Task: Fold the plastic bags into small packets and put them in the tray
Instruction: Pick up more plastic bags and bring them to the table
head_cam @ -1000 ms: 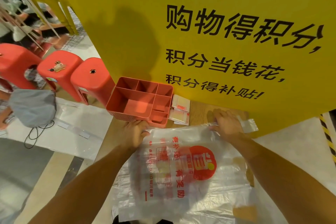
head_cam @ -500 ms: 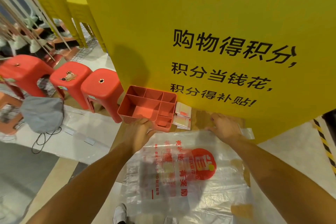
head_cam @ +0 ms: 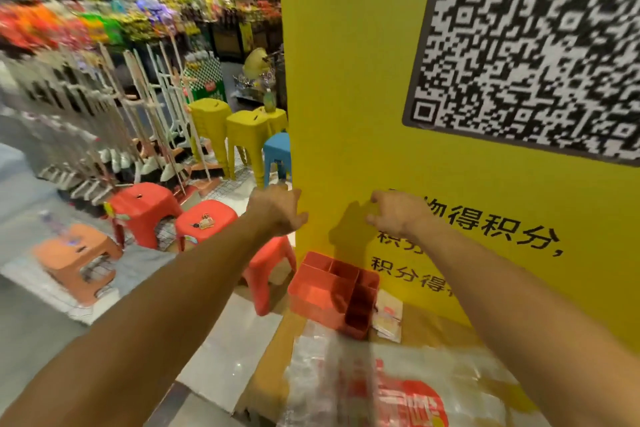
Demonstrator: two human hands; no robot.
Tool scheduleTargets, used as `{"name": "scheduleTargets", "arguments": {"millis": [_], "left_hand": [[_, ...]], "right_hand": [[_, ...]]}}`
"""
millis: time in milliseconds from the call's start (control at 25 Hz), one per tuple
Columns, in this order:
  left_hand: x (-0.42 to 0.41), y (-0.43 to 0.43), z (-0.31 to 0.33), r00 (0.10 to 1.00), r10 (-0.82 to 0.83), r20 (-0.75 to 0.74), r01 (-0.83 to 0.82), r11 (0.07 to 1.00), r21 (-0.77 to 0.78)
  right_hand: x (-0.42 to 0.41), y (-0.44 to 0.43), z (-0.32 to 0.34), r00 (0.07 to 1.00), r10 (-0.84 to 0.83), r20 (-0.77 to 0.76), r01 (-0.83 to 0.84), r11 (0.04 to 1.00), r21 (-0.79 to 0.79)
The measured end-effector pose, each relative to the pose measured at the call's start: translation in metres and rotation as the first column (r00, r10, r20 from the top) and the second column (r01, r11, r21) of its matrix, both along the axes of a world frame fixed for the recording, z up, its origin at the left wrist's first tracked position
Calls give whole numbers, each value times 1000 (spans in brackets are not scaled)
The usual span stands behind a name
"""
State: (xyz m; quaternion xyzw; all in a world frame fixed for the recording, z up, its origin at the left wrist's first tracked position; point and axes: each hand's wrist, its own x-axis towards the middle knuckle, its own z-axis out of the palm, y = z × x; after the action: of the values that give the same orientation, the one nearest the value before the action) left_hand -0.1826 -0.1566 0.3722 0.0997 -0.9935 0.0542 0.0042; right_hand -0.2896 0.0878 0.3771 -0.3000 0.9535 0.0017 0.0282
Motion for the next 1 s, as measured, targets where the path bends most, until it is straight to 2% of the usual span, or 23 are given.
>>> {"name": "scheduleTargets", "arguments": {"millis": [200,360,480,640,880,1000], "left_hand": [[71,-100,81,968,233,-88,-233,972,8],[172,-193,105,903,421,-90,-420,907,35],[276,-272,109,794,601,-88,-600,799,39],[429,-368,107,627,775,-84,-772,632,63],[650,-461,107,382,923,-47,-923,383,35],[734,-481,101,263,963,-51,-961,266,78]], "right_hand": [[30,-152,83,980,169,-104,-177,981,-77],[95,-285,103,918,382,-101,-390,918,-75],[180,-395,110,831,546,-109,-554,829,-68],[317,-532,112,722,682,-115,-692,717,-90],[521,-697,96,485,873,-52,-871,477,-118],[609,-753,81,364,931,-18,-926,360,-114]]}}
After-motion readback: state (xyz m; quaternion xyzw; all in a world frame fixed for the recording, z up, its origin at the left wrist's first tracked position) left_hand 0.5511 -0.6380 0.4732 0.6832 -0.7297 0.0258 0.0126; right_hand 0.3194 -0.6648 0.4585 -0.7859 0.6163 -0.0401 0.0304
